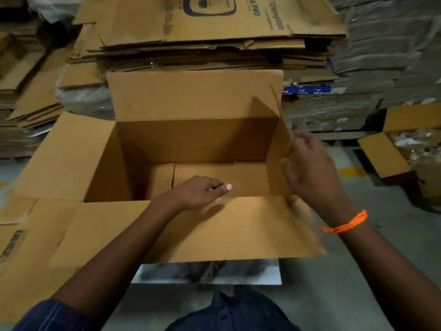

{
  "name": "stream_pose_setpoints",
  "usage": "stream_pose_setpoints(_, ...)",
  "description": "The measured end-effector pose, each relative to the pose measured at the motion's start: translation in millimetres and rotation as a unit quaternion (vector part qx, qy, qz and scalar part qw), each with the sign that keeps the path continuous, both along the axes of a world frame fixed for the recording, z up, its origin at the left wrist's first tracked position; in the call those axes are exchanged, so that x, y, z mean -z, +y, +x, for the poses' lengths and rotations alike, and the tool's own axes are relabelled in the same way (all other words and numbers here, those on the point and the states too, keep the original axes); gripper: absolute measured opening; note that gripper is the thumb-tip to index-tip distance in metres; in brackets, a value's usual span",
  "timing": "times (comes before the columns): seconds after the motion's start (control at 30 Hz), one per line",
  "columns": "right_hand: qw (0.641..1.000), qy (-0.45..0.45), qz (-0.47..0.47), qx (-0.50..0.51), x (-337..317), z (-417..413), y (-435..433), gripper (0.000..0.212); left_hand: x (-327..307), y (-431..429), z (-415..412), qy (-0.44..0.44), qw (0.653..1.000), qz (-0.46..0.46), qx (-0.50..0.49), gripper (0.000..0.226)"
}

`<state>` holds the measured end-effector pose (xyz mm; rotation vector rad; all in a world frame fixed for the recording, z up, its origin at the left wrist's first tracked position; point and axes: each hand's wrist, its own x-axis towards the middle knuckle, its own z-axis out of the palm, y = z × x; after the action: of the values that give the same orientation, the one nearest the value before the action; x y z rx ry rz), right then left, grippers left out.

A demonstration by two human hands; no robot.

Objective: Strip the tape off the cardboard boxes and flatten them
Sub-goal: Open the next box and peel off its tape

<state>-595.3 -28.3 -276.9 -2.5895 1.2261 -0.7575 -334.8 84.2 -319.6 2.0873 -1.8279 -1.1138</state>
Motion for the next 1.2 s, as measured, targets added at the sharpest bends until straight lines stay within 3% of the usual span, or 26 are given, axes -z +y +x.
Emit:
stream_pose_setpoints(0.07,0.991,-0.108,0.027,0.070,-2,-31,-17,0.042,-7,-10,-14,0.002,1.000,-0.015,0.024,0.067)
stream_pose_setpoints(0.13,0.944,-0.271,0.105,0.154,19,-61,-31,0.064,-8,-18,-27,-0.011,0.999,-0.022,0.044,0.071)
stream_pose_setpoints(0.17,0.893,-0.367,0.178,0.189,36,-75,-36,0.073,-7,-22,-33,-0.017,0.998,-0.023,0.047,0.071)
stream_pose_setpoints(0.23,0.738,-0.524,0.371,0.210,75,-94,-37,0.078,-2,-26,-45,-0.025,0.998,-0.017,0.052,0.069)
stream_pose_setpoints(0.27,0.673,-0.538,0.466,0.201,95,-99,-30,0.070,0,-26,-52,-0.026,0.998,-0.008,0.060,0.067)
stream_pose_setpoints(0.3,0.636,-0.516,0.543,0.188,114,-101,-22,0.060,3,-24,-59,-0.021,0.997,0.001,0.071,0.064)
stream_pose_setpoints(0.37,0.614,-0.449,0.627,0.168,141,-94,-6,0.052,10,-20,-70,-0.006,0.995,0.017,0.102,0.056)
stream_pose_setpoints(0.43,0.615,-0.455,0.625,0.152,145,-81,1,0.056,14,-15,-75,-0.004,0.992,-0.006,0.122,0.056)
stream_pose_setpoints(0.5,0.640,-0.499,0.561,0.161,127,-69,1,0.047,12,-12,-73,-0.035,0.989,-0.053,0.135,0.068)
stream_pose_setpoints(0.6,0.677,-0.537,0.461,0.201,86,-51,-1,0.017,-4,11,-73,-0.117,0.977,-0.057,0.170,0.102)
stream_pose_setpoints(0.7,0.667,-0.564,0.436,0.216,56,-29,15,0.015,-22,53,-80,-0.201,0.957,-0.068,0.198,0.129)
stream_pose_setpoints(0.8,0.641,-0.604,0.423,0.212,31,-7,30,0.013,-47,78,-75,-0.272,0.939,-0.134,0.160,0.111)
stream_pose_setpoints(0.87,0.654,-0.614,0.396,0.195,12,8,39,0.015,-69,84,-61,-0.274,0.928,-0.217,0.127,0.088)
stream_pose_setpoints(1.0,0.766,-0.548,0.323,0.096,-12,28,41,0.027,-109,81,-29,-0.229,0.891,-0.386,0.074,0.067)
stream_pose_setpoints(1.07,0.810,-0.494,0.314,0.037,-23,41,39,0.029,-134,74,-15,-0.227,0.878,-0.419,0.034,0.062)
stream_pose_setpoints(1.2,0.859,-0.429,0.280,0.020,-16,50,37,0.051,-184,72,24,-0.168,0.842,-0.511,-0.049,0.048)
